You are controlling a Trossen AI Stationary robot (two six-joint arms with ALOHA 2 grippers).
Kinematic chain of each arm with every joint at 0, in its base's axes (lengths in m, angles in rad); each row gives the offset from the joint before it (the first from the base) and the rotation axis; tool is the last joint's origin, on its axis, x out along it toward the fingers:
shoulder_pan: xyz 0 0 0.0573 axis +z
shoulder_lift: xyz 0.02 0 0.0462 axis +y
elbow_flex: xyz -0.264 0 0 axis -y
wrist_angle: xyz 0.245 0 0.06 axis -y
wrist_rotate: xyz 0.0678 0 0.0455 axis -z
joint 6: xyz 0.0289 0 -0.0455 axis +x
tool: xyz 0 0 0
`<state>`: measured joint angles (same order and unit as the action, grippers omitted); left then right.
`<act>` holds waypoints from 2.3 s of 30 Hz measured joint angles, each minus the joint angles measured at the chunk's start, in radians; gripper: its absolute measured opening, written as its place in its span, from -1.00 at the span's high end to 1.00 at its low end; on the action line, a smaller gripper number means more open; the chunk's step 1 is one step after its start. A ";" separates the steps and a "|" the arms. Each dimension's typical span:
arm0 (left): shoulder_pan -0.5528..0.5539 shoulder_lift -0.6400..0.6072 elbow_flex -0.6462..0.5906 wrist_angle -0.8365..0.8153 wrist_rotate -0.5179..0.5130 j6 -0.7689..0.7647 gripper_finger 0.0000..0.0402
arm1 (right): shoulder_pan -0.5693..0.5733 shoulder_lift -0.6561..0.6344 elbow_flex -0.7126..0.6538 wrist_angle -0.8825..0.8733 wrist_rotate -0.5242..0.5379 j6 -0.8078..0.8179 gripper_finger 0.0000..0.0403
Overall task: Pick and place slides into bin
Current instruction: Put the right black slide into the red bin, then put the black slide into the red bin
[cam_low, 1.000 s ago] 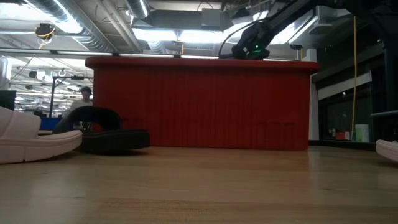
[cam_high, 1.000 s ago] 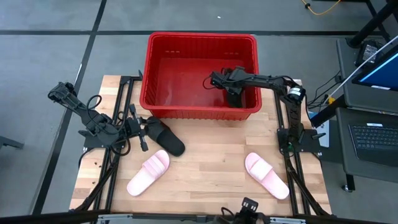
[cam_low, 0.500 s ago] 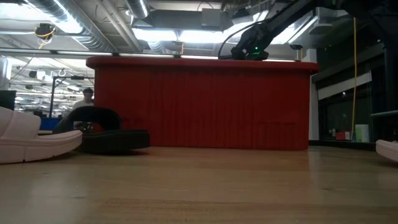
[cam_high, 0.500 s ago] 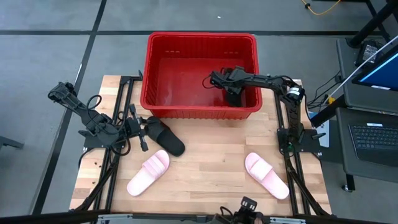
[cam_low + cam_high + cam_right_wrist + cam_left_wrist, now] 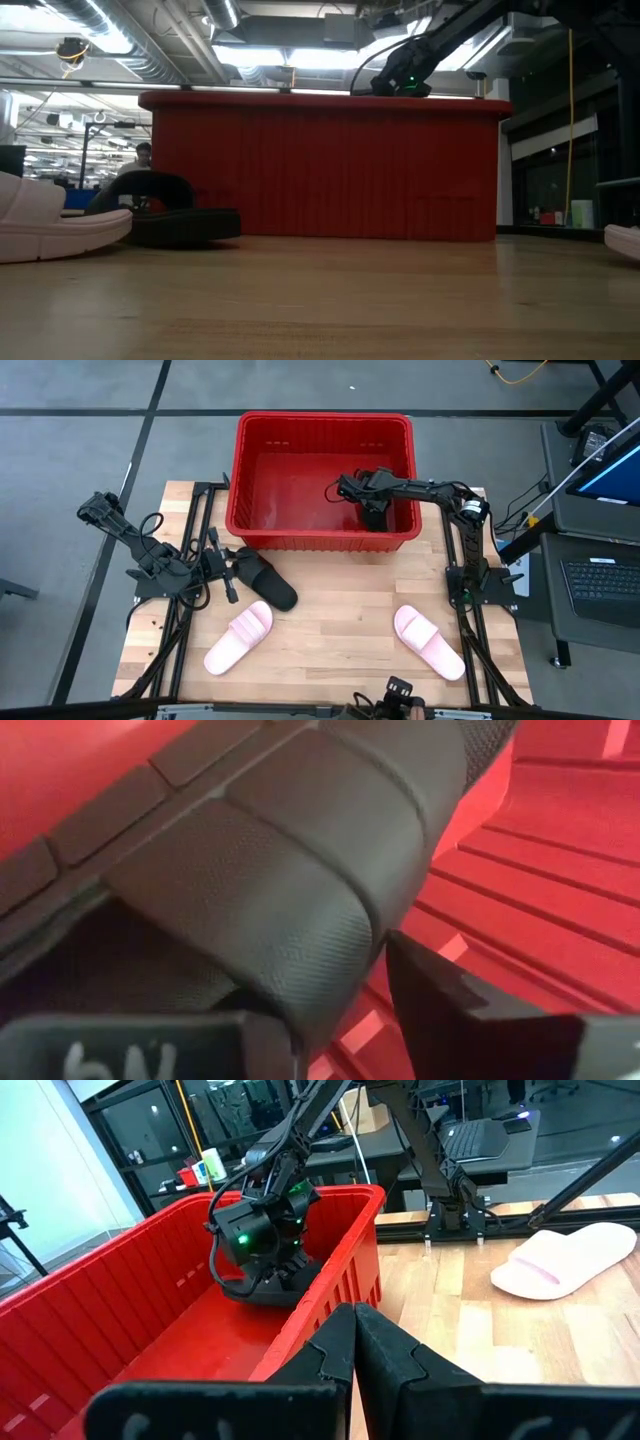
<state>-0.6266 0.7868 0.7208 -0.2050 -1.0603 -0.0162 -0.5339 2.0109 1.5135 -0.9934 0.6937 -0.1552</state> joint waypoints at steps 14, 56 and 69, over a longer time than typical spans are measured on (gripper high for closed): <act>0.000 0.000 0.000 0.000 0.004 0.004 0.98 | 0.000 0.000 0.000 0.058 -0.095 -0.004 0.14; 0.000 0.000 0.000 0.000 0.007 0.022 0.98 | 0.005 -0.005 0.404 -0.331 -0.226 0.105 -0.01; 0.000 0.000 0.000 0.000 0.007 0.022 0.98 | 0.019 -0.015 0.488 -0.230 -0.356 0.120 0.42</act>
<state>-0.6262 0.7868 0.7208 -0.2054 -1.0531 0.0059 -0.5144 1.9961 2.0013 -1.2236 0.3373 -0.0352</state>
